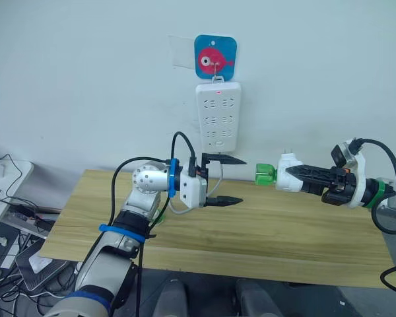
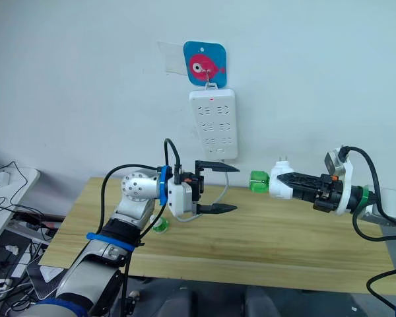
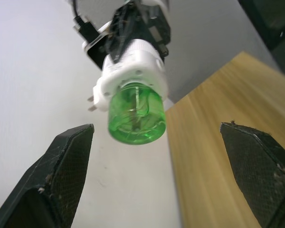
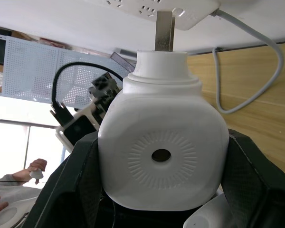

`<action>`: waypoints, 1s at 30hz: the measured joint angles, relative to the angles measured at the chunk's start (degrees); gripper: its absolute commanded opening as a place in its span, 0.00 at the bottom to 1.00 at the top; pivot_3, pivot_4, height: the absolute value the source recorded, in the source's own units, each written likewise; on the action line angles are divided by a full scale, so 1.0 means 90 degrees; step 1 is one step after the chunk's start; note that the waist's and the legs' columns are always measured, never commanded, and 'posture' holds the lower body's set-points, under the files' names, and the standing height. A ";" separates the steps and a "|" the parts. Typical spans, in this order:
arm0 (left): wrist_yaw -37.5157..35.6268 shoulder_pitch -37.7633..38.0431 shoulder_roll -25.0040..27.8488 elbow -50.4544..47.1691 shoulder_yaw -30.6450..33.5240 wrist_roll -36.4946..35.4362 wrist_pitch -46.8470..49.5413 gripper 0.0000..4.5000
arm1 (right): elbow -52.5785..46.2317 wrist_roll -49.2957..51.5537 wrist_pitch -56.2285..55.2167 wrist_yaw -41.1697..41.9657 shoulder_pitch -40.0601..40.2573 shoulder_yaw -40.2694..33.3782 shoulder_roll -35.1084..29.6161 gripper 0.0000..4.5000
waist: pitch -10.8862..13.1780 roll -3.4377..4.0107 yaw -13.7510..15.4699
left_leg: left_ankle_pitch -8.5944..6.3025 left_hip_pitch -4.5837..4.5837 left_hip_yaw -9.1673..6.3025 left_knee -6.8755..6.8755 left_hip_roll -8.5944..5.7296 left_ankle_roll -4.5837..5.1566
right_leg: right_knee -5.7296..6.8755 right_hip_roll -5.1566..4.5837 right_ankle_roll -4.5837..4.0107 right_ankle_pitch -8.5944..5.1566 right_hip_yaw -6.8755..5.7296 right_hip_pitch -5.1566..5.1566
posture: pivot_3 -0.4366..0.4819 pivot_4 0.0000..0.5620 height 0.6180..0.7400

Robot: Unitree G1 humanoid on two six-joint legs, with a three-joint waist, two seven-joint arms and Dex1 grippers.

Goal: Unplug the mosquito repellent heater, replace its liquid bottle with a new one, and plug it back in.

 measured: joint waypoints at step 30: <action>0.2708 -0.0940 -0.0260 0.1895 -0.1029 0.1241 -0.2169 0.51 | -0.0259 0.0001 0.0291 0.0065 -0.0130 -0.0040 0.0213 0.66 | -0.0002 0.0002 -0.0009 | 0.0002 -0.0002 -0.0006 0.0002 0.0001 0.0004 | 0.0010 0.0001 0.0009 0.0006 -0.0006 0.0000 | 0.51 0.26 1.00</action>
